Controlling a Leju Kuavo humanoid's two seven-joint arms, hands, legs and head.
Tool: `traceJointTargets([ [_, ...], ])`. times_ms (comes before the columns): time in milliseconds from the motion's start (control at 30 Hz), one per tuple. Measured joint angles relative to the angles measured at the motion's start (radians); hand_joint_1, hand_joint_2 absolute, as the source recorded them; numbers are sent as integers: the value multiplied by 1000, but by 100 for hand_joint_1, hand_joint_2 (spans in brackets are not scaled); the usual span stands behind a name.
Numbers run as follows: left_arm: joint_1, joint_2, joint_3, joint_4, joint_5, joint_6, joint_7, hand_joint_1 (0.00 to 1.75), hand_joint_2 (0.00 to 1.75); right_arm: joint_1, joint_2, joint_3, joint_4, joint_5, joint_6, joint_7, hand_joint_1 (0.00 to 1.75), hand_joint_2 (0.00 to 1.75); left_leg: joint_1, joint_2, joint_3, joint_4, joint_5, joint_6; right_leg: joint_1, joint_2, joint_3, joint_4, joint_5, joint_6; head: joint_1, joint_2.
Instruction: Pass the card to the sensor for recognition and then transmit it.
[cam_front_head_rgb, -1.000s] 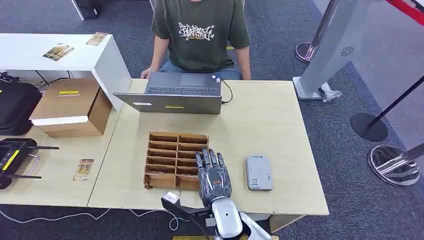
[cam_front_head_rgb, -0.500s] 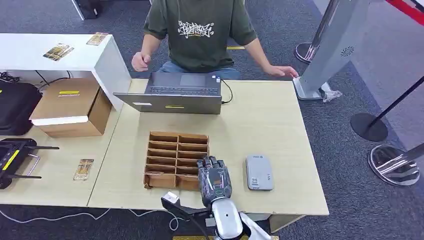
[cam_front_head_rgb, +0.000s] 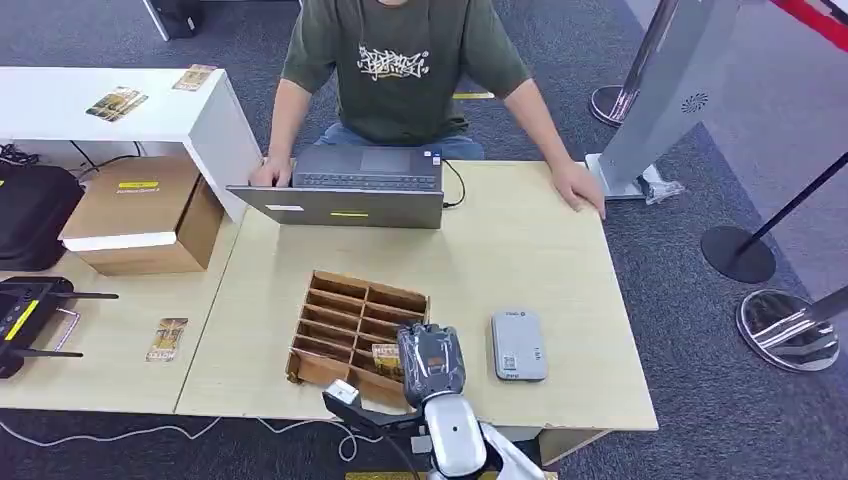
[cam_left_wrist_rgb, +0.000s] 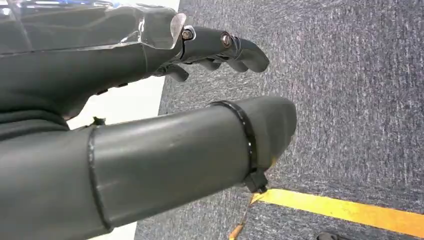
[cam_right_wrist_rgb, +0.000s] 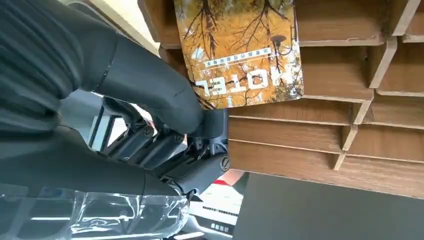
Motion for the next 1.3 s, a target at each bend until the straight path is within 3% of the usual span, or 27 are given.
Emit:
traceJointTargets([
  [567,0,0,0,-3,-18,-2,-7,0,0,4,0,-26,-21,4,-19,16,175,175,0,0,0,0,0,0,0,0,0,0,0,0,0,0],
  [833,1,0,3,-5,-34,-1,-18,0,0,49,-7,-115,-161,76,-72,39,175,175,0,0,0,0,0,0,0,-1,0,0,0,0,0,0],
  [1300,1,0,19,-5,-79,-4,-40,0,0,133,-12,-259,-395,117,-91,28,175,175,0,0,0,0,0,0,0,0,0,0,0,0,0,0],
])
